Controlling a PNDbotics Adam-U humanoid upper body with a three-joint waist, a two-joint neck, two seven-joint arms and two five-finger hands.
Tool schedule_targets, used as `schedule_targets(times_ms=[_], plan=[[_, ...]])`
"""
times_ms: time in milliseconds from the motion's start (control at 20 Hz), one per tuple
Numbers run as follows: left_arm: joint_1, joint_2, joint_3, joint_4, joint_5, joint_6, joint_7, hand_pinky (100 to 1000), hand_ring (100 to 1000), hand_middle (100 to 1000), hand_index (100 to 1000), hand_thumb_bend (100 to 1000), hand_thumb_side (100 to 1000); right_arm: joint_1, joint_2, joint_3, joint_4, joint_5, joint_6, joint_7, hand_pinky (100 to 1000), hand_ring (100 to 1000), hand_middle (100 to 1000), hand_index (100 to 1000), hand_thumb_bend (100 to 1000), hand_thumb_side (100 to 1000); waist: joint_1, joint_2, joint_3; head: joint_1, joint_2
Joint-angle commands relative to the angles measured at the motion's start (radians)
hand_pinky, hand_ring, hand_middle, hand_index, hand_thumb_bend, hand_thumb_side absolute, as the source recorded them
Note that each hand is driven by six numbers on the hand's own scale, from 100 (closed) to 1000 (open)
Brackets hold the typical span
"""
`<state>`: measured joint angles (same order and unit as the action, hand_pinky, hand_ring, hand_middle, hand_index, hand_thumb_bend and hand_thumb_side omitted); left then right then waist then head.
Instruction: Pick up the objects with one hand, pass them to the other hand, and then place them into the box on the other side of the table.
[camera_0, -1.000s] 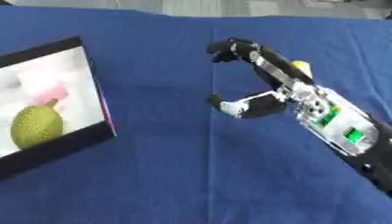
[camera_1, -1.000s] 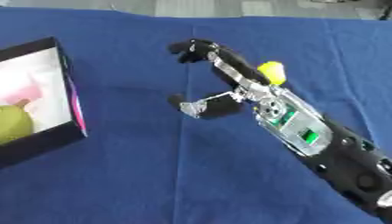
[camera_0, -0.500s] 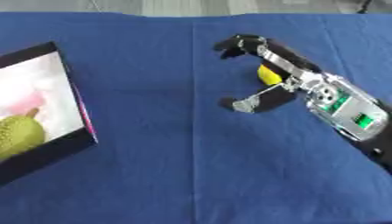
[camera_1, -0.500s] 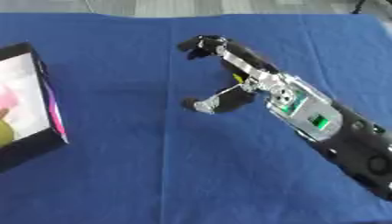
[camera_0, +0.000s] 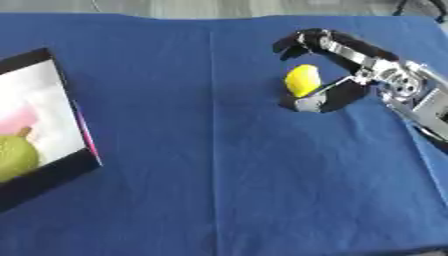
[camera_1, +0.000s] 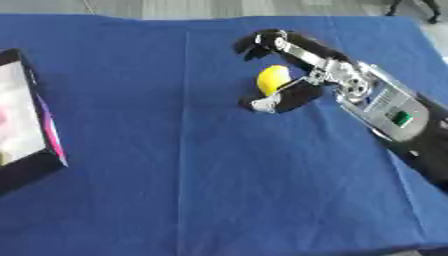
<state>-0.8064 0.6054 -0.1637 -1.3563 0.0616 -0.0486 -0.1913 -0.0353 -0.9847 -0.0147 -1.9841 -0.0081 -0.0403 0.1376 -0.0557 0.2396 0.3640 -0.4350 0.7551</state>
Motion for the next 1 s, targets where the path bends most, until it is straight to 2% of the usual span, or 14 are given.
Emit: schedule_targets(times_ms=[50,200,300,500,650,1000], plan=[[-0.009,0.037,0.006,-0.033,0.005,0.001,-0.001,1000,778,696,742,100,671,0.009,-0.056,-0.048,-0.016,-0.025,0.032,-0.037,825,774,789,857,456,229,-0.012,0.004,0.001,-0.018,-0.016],[-0.008,0.038,0.003,-0.035,-0.002,0.005,-0.007,1000,779,697,741,100,670,0.026,-0.07,-0.066,-0.016,-0.034,0.059,-0.063,824,775,792,856,469,202,-0.016,0.011,0.002,-0.03,-0.023],[-0.012,0.038,0.0,-0.037,-0.008,0.005,-0.012,1000,780,697,740,100,671,0.034,-0.082,-0.076,-0.016,-0.023,0.071,-0.06,832,787,802,854,515,163,-0.019,0.017,0.005,-0.039,-0.028],[-0.019,0.038,-0.005,-0.039,-0.017,0.006,-0.021,1000,781,697,739,100,672,0.046,-0.098,-0.09,-0.016,0.039,0.058,-0.019,852,813,827,858,428,100,-0.025,0.031,0.011,-0.052,-0.038],[-0.023,0.037,-0.008,-0.043,-0.023,0.006,-0.027,1000,782,698,739,100,674,0.055,-0.102,-0.104,-0.015,0.103,0.048,-0.002,865,828,845,865,384,100,-0.03,0.042,0.017,-0.061,-0.044],[-0.034,0.039,-0.009,-0.054,-0.028,0.006,-0.027,1000,783,698,739,100,669,0.068,-0.096,-0.132,0.024,0.22,0.023,-0.01,886,855,863,874,350,100,-0.041,0.064,0.037,-0.07,-0.064]])
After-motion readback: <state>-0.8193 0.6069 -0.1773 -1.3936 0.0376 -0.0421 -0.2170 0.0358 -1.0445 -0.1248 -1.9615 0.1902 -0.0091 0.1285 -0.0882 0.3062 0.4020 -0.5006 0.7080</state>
